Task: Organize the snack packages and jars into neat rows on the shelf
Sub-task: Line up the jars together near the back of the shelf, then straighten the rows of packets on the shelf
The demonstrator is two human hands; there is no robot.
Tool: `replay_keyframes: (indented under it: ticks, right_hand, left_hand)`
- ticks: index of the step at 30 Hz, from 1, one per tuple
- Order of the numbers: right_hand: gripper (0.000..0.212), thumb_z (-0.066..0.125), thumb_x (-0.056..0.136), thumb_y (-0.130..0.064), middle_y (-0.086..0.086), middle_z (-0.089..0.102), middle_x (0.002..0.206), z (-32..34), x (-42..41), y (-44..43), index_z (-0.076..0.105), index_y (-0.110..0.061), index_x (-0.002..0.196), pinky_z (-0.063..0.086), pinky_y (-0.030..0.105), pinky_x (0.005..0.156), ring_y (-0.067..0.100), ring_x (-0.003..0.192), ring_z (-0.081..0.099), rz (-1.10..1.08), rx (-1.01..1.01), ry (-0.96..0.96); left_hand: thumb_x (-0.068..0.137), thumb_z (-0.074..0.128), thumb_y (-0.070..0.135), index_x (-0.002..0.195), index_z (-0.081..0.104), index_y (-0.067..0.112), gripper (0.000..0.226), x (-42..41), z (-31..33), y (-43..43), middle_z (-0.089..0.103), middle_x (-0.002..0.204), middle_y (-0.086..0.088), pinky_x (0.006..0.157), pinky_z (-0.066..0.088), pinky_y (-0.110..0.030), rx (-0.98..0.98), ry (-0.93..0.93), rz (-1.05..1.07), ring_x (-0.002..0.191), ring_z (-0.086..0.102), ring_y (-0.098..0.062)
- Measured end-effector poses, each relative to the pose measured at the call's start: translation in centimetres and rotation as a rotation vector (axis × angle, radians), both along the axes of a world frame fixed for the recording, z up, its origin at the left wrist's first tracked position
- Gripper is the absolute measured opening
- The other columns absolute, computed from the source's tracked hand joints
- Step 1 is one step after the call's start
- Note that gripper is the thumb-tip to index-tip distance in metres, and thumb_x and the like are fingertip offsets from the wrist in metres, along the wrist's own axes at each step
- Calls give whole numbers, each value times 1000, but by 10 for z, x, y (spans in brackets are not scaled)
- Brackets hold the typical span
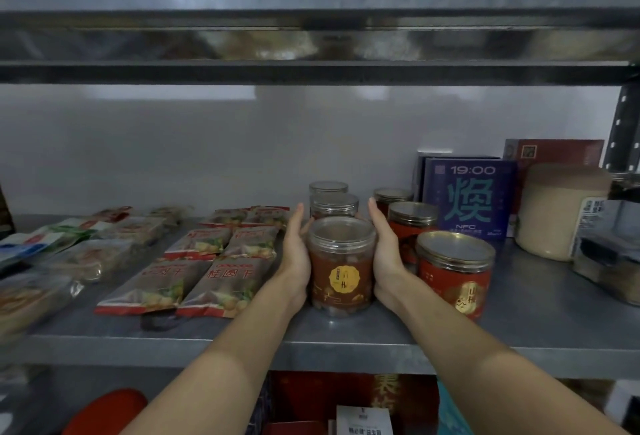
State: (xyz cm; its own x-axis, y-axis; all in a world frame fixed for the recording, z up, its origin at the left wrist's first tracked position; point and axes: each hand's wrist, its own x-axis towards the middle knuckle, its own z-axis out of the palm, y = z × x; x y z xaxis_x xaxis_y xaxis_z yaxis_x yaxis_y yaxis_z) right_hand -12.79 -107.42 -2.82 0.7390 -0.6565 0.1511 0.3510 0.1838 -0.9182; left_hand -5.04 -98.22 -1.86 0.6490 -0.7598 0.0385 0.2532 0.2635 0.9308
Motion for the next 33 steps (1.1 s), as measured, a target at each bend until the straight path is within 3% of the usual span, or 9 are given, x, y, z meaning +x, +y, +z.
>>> replay_keyframes:
  ticks: [11, 16, 24, 29, 33]
  right_hand:
    - [69, 42, 89, -64, 15, 73, 109, -1, 0, 1, 69, -9, 119, 49, 44, 98, 31, 105, 68, -12, 6, 32]
    - [63, 40, 93, -59, 15, 74, 106, -1, 0, 2, 69, -9, 117, 50, 43, 95, 31, 104, 69, -19, 1, 26]
    - [67, 38, 91, -66, 13, 74, 107, 2, 1, 4, 68, -13, 121, 51, 42, 93, 29, 103, 69, -51, -9, 85]
    - [69, 40, 89, -70, 10, 75, 107, 2, -1, 7, 70, -16, 119, 49, 46, 98, 27, 105, 69, -100, -30, 138]
    - [61, 42, 88, -69, 5, 76, 100, 0, -8, 11, 75, -20, 105, 48, 44, 100, 23, 102, 69, -191, -75, 167]
  left_hand:
    - [93, 33, 62, 99, 73, 14, 63, 2, -2, -2, 76, 91, -12, 79, 53, -38, -27, -17, -16, 87, 71, -27]
    - [91, 33, 64, 109, 71, 13, 66, 2, -4, -3, 75, 98, -14, 91, 51, -45, -24, -5, 4, 97, 69, -31]
    - [92, 31, 65, 105, 74, 15, 67, 0, -7, -4, 75, 96, -12, 90, 52, -42, -10, 0, 8, 97, 68, -30]
    - [92, 31, 65, 108, 73, 16, 67, 3, -8, -3, 75, 98, -12, 93, 51, -44, 18, -11, 33, 98, 69, -29]
    - [93, 43, 52, 103, 72, 21, 43, -1, -5, 4, 74, 102, -3, 89, 52, -38, 57, -109, 197, 98, 68, -21]
